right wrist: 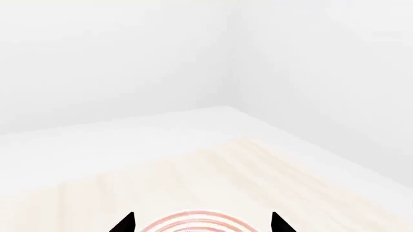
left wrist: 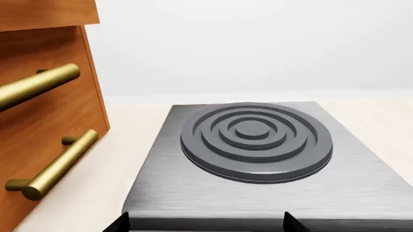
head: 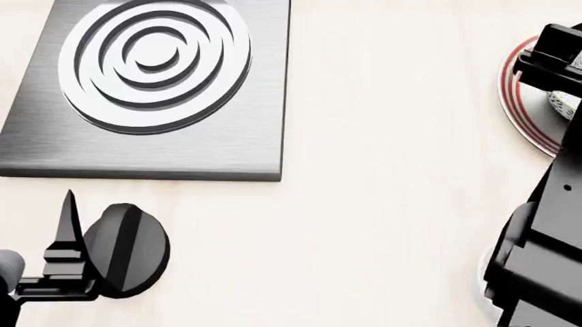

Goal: Pick the akita bowl next to the ramekin and place it on the plate.

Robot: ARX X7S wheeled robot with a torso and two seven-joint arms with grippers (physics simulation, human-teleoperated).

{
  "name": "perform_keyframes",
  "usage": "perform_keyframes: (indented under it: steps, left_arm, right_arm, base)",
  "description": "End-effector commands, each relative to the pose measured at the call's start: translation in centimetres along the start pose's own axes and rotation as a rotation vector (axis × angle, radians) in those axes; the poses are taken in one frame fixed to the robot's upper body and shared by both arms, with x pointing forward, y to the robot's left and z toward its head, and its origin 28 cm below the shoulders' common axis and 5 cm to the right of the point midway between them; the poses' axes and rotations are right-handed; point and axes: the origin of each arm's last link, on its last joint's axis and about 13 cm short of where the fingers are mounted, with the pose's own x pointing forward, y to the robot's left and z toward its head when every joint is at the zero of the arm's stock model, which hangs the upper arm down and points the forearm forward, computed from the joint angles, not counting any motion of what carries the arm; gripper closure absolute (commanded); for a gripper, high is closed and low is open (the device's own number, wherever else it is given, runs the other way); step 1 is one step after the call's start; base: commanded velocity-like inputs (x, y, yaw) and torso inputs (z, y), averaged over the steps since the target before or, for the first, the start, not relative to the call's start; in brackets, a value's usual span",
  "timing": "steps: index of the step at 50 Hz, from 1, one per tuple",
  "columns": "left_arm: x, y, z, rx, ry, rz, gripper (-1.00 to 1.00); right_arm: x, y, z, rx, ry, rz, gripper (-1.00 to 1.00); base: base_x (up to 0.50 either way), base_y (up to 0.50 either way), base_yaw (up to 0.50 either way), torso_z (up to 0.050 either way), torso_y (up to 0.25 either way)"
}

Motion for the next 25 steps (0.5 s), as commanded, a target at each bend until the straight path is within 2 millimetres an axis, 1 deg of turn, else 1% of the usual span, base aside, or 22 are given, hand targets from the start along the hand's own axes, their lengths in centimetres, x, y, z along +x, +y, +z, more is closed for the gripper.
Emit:
perform_keyframes:
  steps: [1,2,3,5,6,13,14,15,17,25]
  left_arm:
    - [0.2,0.1,0.0,-0.004,0.001,0.004,-1.0]
    - [0.2,0.1,0.0,-0.004,0.002,0.004,-1.0]
    - [0.1,0.1,-0.1,-0.004,0.005,0.004,-1.0]
    - [0.1,0.0,-0.1,-0.005,0.005,0.0,-1.0]
    - [0.1,0.0,0.0,-0.005,0.004,0.0,-1.0]
    - [0.2,0.0,0.0,-0.001,0.004,0.0,-1.0]
    - [0.2,0.0,0.0,-0.001,0.005,0.0,-1.0]
    - [0.2,0.0,-0.1,-0.001,0.007,0.002,-1.0]
    - [0.2,0.0,-0.1,0.0,0.007,0.002,-1.0]
    - [0.2,0.0,-0.1,-0.001,0.009,0.0,-1.0]
  right_arm:
    - [-2.9,-0.2,-0.8,-0.082,-0.025,0.063,-1.0]
    - [-3.0,-0.2,-0.9,-0.092,-0.028,0.068,-1.0]
    - [-3.3,-0.2,-0.9,-0.054,-0.018,0.07,-1.0]
    - [-3.6,-0.2,-1.1,-0.12,-0.037,0.077,-1.0]
    - [-3.8,-0.2,-1.2,-0.106,-0.034,0.082,-1.0]
    - [-5.6,0.1,-2.0,-0.168,-0.06,0.12,-1.0]
    - [-5.7,0.1,-2.1,-0.165,-0.059,0.121,-1.0]
    - [-6.1,0.2,-2.5,-0.12,-0.035,0.143,-1.0]
    - [-6.6,0.2,-2.8,-0.157,-0.048,0.148,-1.0]
    - [-8.0,0.5,-3.1,-0.175,-0.066,0.188,-1.0]
  base:
    - [0.0,0.0,0.0,0.0,0.0]
    - [0.0,0.0,0.0,0.0,0.0]
    - [0.0,0.0,0.0,0.0,0.0]
    - [0.0,0.0,0.0,0.0,0.0]
    - [0.0,0.0,0.0,0.0,0.0]
    - [0.0,0.0,0.0,0.0,0.0]
    - [0.0,0.0,0.0,0.0,0.0]
    - [0.0,0.0,0.0,0.0,0.0]
    - [0.0,0.0,0.0,0.0,0.0]
    - [0.0,0.0,0.0,0.0,0.0]
